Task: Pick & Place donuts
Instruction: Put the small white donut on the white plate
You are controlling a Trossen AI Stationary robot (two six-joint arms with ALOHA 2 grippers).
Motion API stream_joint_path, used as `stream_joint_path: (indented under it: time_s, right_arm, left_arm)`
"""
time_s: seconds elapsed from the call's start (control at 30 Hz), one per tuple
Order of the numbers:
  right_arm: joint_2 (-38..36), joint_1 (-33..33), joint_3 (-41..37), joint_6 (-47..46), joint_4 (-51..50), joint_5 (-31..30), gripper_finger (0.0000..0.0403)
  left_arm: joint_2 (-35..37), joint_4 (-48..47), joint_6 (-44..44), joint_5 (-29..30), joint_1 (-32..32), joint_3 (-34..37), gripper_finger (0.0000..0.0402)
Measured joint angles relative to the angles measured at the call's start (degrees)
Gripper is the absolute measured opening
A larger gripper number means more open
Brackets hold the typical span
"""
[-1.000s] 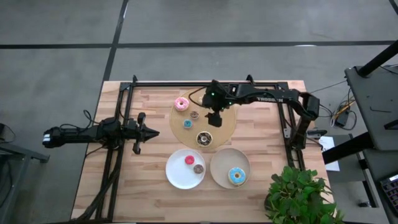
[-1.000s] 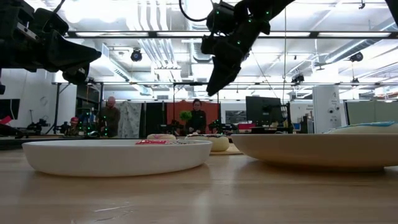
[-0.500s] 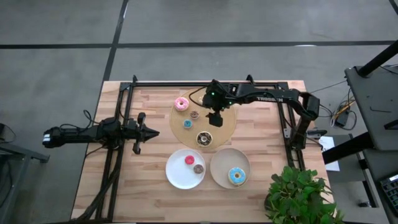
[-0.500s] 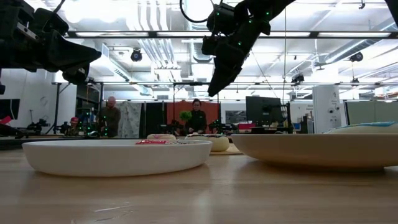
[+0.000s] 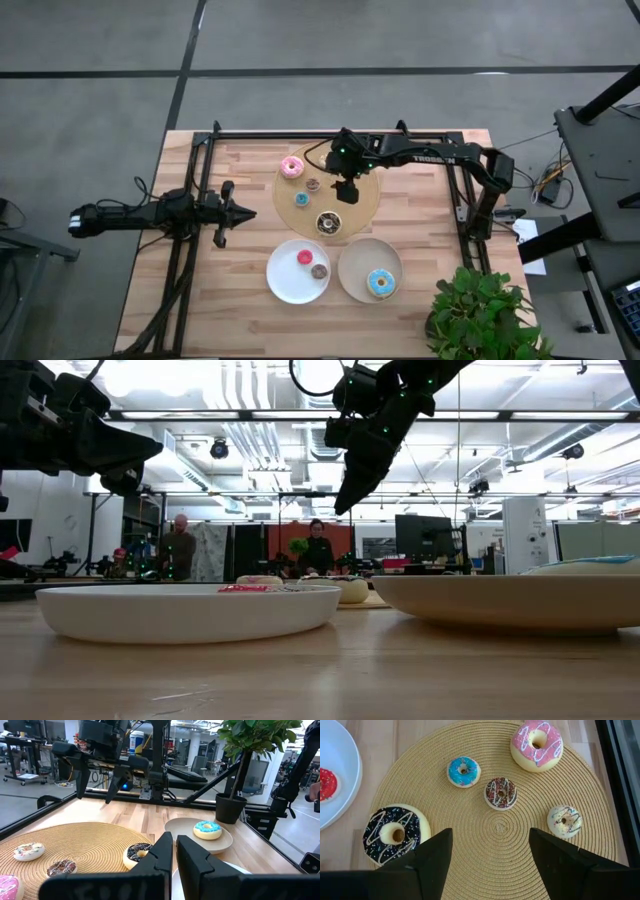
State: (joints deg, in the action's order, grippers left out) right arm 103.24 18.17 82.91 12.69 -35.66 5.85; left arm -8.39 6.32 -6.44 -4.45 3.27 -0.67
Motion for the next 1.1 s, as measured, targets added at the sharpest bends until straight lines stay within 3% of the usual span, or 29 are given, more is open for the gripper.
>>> stream_joint_path:
  time_s: [0.7,1.1]
  right_arm:
    - [0.2,2.0,0.0,2.4,3.7,0.0,0.0264]
    - [3.7,4.2,4.7,2.4,3.3,-2.9,0.0282]
  left_arm:
    - [0.0,0.0,0.0,0.0,0.0,0.0,0.0000]
    - [0.0,0.0,0.0,0.0,0.0,0.0,0.0000]
